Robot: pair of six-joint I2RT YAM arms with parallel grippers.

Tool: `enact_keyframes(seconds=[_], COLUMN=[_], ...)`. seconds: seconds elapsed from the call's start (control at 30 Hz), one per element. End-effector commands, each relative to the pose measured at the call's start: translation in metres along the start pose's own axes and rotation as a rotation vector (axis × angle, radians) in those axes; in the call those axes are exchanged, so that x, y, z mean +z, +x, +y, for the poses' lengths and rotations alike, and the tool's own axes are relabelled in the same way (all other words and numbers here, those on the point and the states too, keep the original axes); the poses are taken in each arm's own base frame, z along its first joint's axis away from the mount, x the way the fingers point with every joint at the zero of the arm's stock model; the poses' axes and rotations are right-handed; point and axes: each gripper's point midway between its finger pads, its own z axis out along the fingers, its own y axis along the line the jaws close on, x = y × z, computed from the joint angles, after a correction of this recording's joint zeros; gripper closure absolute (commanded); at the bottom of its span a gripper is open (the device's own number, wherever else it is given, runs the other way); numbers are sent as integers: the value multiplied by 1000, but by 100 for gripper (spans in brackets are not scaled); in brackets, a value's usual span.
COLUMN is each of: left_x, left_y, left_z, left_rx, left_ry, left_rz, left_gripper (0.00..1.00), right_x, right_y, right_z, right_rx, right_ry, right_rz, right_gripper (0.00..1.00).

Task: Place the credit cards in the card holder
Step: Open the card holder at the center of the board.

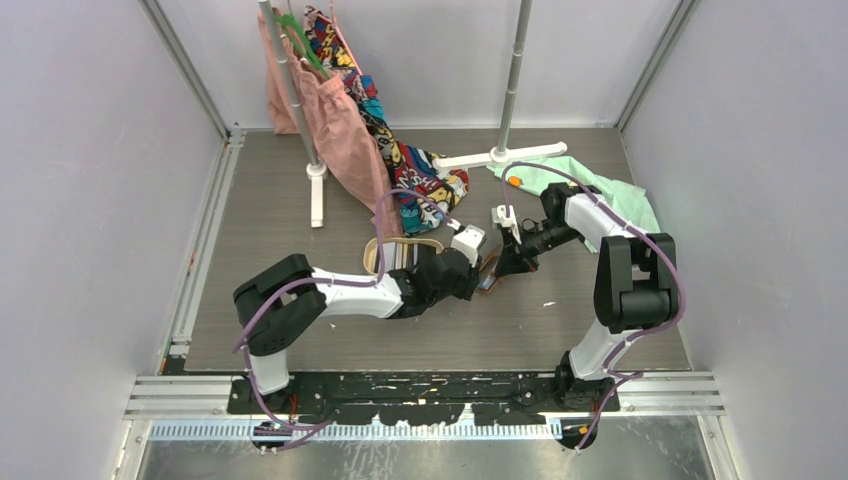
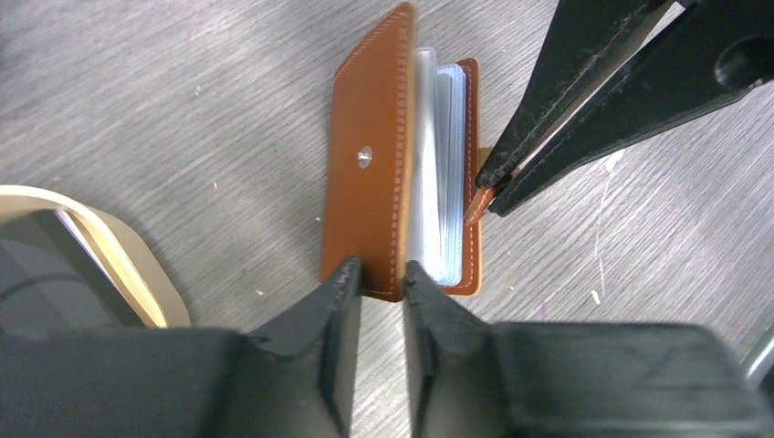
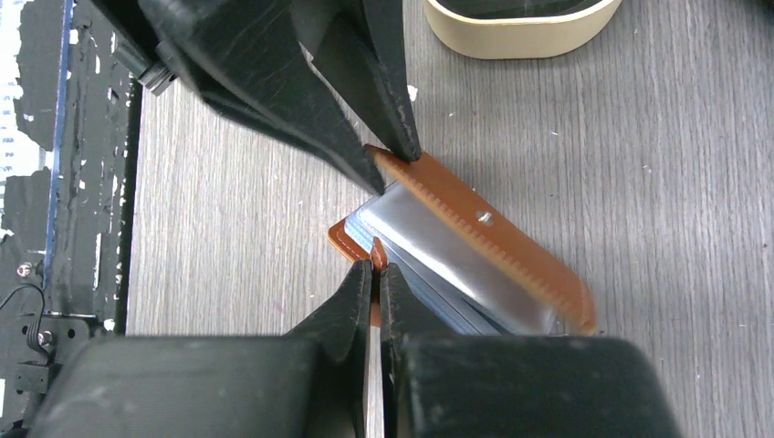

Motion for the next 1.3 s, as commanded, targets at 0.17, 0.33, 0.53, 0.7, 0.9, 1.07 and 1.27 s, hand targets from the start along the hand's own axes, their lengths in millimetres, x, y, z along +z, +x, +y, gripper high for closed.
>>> enact_keyframes(seconds=[0.17,0.33,0.53,0.7,0.9,1.07,1.27], left_x=[-5,-10,-19,-25,-27,-27,-29], left_y=[-33,-34,-30,-23,-17,-14,-11], left_z=[-3,-5,-7,-9,-10,-10,-10], left_rx=[-23,-66,-162,-239,-314,-362,-414], left_ry=[43,62,68,79,91,88,92], left_rz=[-61,-54,-37,-22,-20,-18,-19], left_gripper=[100,100,100,100,100,100,100], right_x=[-5,-8,-18,-21,-29,-33,-44], right_y=[-7,-1,16,41,75,77,12], right_z=[1,5,18,35,49,61,67], right_rx=[-60,-114,-214,-291,-315,-292,-180], right_ry=[5,12,36,40,51,100,157], right_rz=[2,41,140,248,407,406,133], right_gripper=[99,99,95,84,72,57,55])
